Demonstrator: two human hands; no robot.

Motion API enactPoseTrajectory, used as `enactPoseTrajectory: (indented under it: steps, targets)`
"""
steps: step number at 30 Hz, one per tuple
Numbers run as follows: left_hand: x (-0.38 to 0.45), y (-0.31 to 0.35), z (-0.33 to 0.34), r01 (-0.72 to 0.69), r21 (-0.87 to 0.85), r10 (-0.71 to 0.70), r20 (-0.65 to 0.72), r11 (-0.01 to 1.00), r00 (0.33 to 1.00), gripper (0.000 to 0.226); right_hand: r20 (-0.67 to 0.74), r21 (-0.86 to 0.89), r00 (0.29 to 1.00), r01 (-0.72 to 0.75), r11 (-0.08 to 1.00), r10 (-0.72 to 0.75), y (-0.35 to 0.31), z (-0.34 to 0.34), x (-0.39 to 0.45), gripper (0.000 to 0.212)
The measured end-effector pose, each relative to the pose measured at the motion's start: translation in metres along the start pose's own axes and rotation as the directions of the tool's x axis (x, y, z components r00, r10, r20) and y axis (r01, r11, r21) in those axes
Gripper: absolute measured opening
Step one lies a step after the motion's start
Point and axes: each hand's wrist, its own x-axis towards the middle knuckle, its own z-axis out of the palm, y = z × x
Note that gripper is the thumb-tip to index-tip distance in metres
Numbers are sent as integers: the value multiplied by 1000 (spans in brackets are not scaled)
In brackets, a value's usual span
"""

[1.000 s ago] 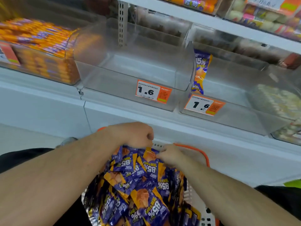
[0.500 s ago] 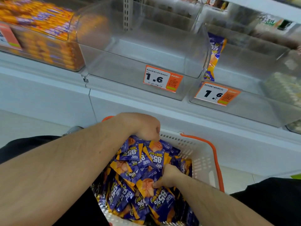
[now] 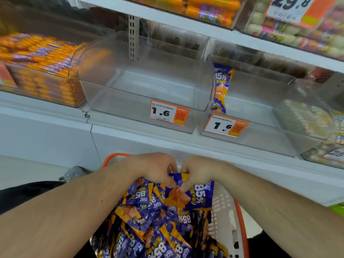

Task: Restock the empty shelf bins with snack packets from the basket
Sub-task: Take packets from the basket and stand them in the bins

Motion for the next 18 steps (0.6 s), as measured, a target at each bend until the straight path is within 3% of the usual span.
enactPoseTrajectory:
  steps: [5,8,10,12,13,18]
  targets:
    - [1,11,3,-72,-181,41,-168,981,985,2,-114,-80,991,55,995,-64,-1,-35,-29,25]
    - [-1,9,2,-89,-326,-9,-289,941,957,17,-330,-2,944,-24,1000,22,18,-43,-46,36]
    - [-3,8,0,-139,-451,-38,-361,882,932,20,-498,205,860,-6,979,110,34,-47,-60,44]
    - [-6,11,-2,-211,-536,-51,-433,817,900,21,-564,546,793,148,825,230,46,-46,-72,35]
    - [-7,13,-3,-249,-576,-55,-458,779,887,21,-540,676,799,222,703,266,50,-43,-76,24]
    - [-10,34,0,-360,-712,-56,-488,602,871,23,-371,916,881,296,271,294,52,-23,-79,6]
